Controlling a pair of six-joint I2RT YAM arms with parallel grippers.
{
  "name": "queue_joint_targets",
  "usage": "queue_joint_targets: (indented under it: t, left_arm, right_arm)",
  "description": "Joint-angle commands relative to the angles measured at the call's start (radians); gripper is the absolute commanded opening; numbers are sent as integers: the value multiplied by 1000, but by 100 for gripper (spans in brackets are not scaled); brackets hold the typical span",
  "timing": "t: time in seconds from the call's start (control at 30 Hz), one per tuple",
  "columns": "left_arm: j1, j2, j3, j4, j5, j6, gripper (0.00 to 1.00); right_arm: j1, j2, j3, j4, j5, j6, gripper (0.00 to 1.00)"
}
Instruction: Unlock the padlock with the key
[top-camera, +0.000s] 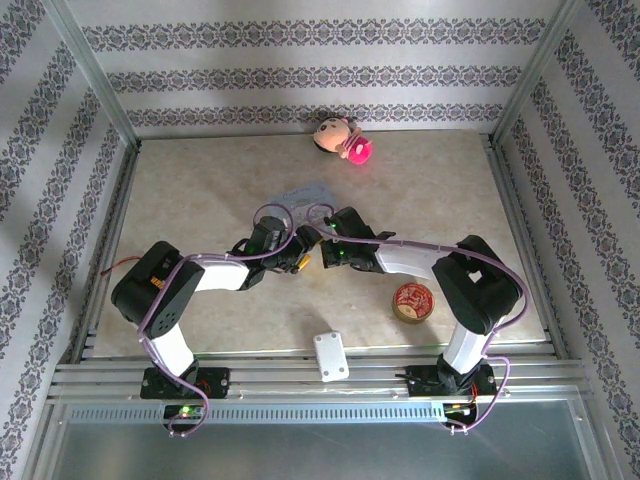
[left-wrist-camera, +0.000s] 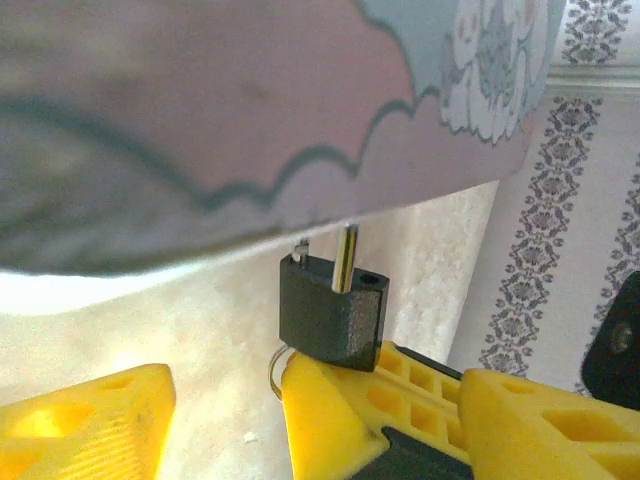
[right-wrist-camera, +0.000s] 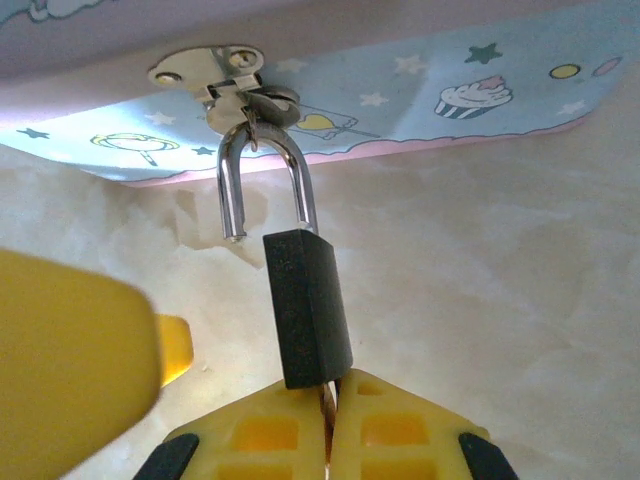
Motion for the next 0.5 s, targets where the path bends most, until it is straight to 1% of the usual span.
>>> queue_joint_targets:
  t: [0.0, 0.07, 0.1, 0.13, 0.23, 0.3, 0.37, 0.47]
  left_arm:
    - [12, -86, -7, -86, -31, 41, 82]
    - [14, -140, 5, -156, -65, 100, 91]
    - [13, -172, 16, -206, -94, 135, 98]
    - [14, -200, 26, -250, -120, 167, 99]
    - [13, -294, 69, -395, -229, 288, 99]
    - [13, -339, 109, -507, -328, 385, 99]
    - [14, -353, 165, -615, -427, 478, 99]
    - [14, -325, 263, -764, -567, 603, 99]
  right_arm:
    - [-13, -40, -19, 82, -79, 65, 0]
    - [-15, -42, -22, 90, -76, 82, 0]
    - [-15, -44, -23, 91, -73, 92, 0]
    - [-15, -45, -23, 91, -70, 101, 0]
    - [-15, -51, -26, 94, -60, 132, 0]
    - [-16, -54, -26, 95, -50, 151, 0]
    - [-16, -55, -28, 96, -49, 165, 0]
    - [-18, -54, -29, 99, -46, 180, 0]
